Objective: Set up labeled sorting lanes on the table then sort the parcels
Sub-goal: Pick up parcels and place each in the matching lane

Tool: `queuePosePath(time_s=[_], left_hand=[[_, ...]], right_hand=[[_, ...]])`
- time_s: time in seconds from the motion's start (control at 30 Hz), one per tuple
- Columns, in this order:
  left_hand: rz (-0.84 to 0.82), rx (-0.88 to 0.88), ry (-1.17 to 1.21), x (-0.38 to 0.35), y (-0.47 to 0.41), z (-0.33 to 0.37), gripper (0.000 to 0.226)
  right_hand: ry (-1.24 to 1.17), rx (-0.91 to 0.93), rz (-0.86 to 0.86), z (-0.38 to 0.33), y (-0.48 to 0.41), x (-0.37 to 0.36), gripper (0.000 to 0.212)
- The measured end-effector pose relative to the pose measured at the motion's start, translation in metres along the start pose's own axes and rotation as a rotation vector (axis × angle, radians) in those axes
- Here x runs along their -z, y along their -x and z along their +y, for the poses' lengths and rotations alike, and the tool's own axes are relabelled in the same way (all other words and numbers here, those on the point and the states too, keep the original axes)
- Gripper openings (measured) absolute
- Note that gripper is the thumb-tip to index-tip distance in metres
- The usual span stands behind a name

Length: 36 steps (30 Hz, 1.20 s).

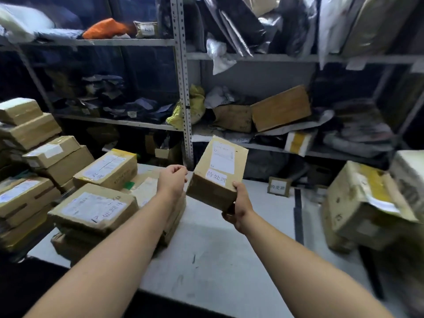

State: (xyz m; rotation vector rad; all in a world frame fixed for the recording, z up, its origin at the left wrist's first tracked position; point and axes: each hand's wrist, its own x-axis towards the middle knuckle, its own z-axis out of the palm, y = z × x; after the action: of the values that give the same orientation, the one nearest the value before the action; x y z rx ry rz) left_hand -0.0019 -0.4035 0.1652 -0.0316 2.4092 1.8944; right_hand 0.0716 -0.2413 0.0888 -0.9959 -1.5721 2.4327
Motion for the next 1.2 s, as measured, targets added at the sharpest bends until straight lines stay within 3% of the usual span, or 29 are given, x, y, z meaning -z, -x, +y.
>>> queuePosePath(time_s=[0.13, 0.23, 0.33, 0.4, 0.5, 0.63, 0.8, 0.87, 0.97, 1.13, 1.2], left_hand=[[-0.362, 0.154, 0.13, -0.057, 0.04, 0.003, 0.039], [-0.605, 0.277, 0.105, -0.102, 0.078, -0.003, 0.053], [-0.744, 0.313, 0.128, -0.141, 0.116, -0.012, 0.056], [-0.793, 0.314, 0.173, -0.162, 0.143, -0.018, 0.071], [-0.824, 0.325, 0.197, -0.187, 0.183, -0.026, 0.073], [-0.859, 0.329, 0.154, -0.213, 0.227, -0.04, 0.064], [-0.905, 0.325, 0.016, -0.24, 0.259, -0.045, 0.044], [-0.901, 0.303, -0.036, -0.247, 0.266, -0.044, 0.044], [-0.857, 0.244, -0.056, -0.256, 0.272, -0.04, 0.046], [-0.734, 0.122, -0.095, -0.274, 0.272, -0.044, 0.019], [-0.696, 0.077, -0.136, -0.281, 0.271, -0.049, 0.016]], right_hand=[[0.049, 0.084, 0.037, -0.021, 0.036, 0.078, 0.042], [0.033, 0.12, 0.066, -0.024, 0.064, 0.141, 0.058], [0.027, 0.144, 0.06, -0.02, 0.09, 0.197, 0.067], [0.076, 0.144, 0.071, -0.014, 0.106, 0.23, 0.074], [0.108, 0.109, 0.091, -0.003, 0.128, 0.274, 0.071], [0.076, 0.112, 0.101, 0.016, 0.156, 0.321, 0.042], [0.046, 0.122, 0.172, 0.036, 0.178, 0.369, 0.055], [0.017, 0.12, 0.198, 0.041, 0.181, 0.384, 0.039], [-0.032, 0.102, 0.252, 0.05, 0.183, 0.405, 0.036], [-0.035, 0.03, 0.337, 0.071, 0.18, 0.427, 0.05], [-0.035, -0.008, 0.352, 0.078, 0.178, 0.43, 0.044]])
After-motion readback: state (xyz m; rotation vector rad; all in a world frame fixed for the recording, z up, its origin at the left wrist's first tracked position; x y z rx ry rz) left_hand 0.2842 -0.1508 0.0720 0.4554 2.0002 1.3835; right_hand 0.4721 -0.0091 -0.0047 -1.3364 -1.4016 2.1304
